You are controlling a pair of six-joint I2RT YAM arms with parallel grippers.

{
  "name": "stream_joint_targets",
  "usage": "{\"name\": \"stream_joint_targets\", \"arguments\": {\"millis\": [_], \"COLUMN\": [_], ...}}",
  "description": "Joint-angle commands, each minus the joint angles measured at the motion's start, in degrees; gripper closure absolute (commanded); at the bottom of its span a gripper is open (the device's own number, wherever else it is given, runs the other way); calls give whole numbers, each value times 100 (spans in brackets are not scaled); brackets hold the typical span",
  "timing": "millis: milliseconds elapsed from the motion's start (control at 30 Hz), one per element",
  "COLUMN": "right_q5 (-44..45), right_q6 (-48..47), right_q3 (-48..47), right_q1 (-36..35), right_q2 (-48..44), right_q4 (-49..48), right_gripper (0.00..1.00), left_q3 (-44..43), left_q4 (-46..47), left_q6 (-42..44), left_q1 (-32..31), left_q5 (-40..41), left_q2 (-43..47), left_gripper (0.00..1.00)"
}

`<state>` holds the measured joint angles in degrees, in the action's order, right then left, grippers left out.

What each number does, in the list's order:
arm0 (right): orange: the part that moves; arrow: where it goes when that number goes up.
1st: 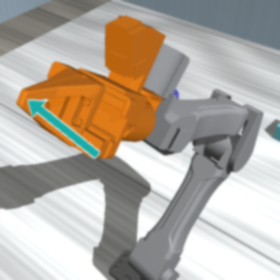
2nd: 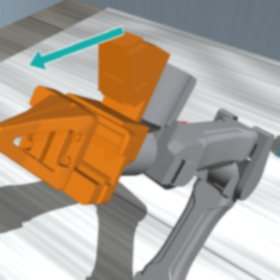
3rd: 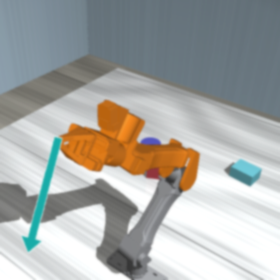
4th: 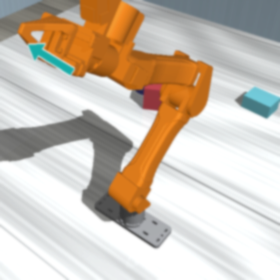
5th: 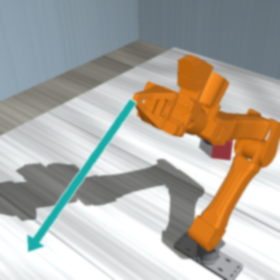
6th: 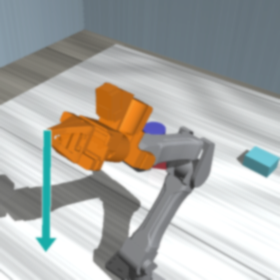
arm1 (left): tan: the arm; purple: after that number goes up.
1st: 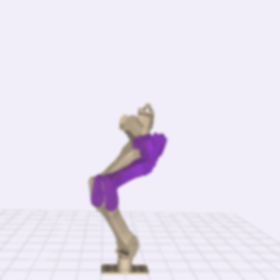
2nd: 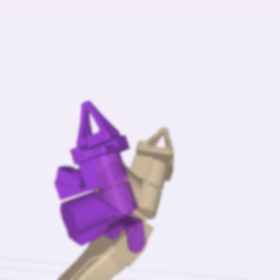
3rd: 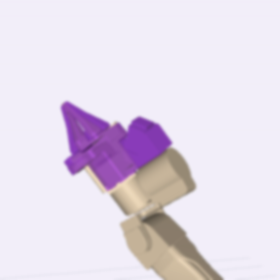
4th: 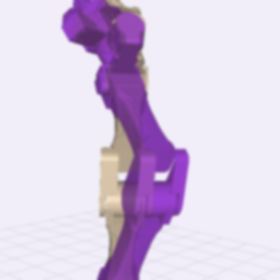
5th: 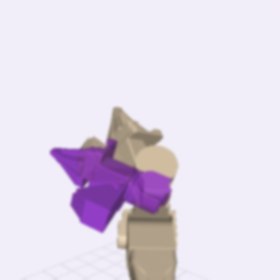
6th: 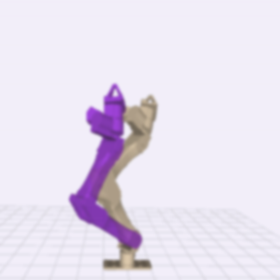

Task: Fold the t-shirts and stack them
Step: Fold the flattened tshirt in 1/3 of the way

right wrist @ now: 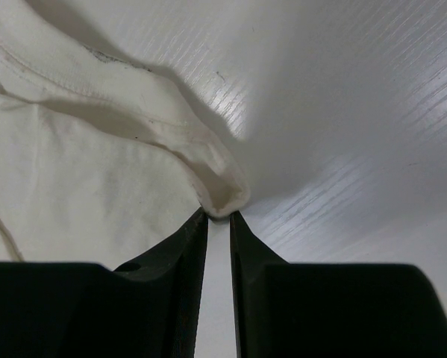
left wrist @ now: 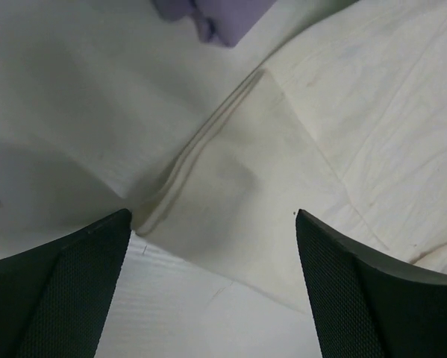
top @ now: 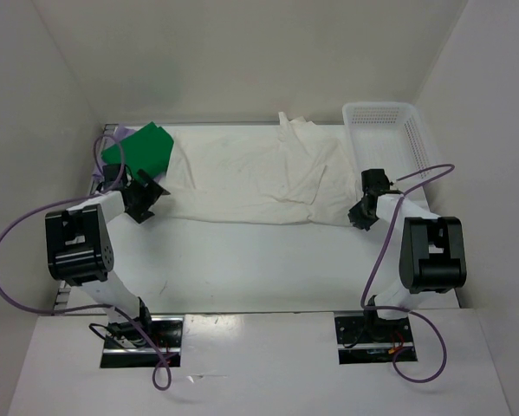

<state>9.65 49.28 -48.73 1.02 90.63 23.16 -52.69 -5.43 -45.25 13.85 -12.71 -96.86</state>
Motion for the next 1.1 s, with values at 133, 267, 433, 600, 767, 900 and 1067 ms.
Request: {"name": "stream_joint_targets", "arguments": {"millis": [133, 267, 433, 600, 767, 900, 1067], "right_q5": [72, 11, 11, 265, 265, 161, -359], "right_q6": [47, 47, 47, 47, 179, 398, 680], "right_q3": [-49, 4, 56, 57, 249, 478, 365], "right_q1": [30, 30, 30, 30, 92, 153, 320], "right_q2": [-283, -423, -423, -143, -378, -1458, -3110], "right_q4": [-224, -224, -224, -67, 285, 961, 2188], "right_gripper": [77, 77, 79, 100, 100, 100, 100], "left_q3": [-119, -181, -31, 22, 390, 584, 1066], "left_q4": [-315, -652, -705, -705, -827, -1266, -1819], "left_q6": [140, 140, 201, 316, 386, 386, 167], "left_q1": [-5, -5, -5, -5, -5, -5, -5], "left_q5": [109, 786, 919, 805, 805, 647, 339], "left_q2": [-474, -361, -237, -185, 148, 500, 1247], "left_gripper": [55, 78, 91, 100, 100, 100, 100]}}
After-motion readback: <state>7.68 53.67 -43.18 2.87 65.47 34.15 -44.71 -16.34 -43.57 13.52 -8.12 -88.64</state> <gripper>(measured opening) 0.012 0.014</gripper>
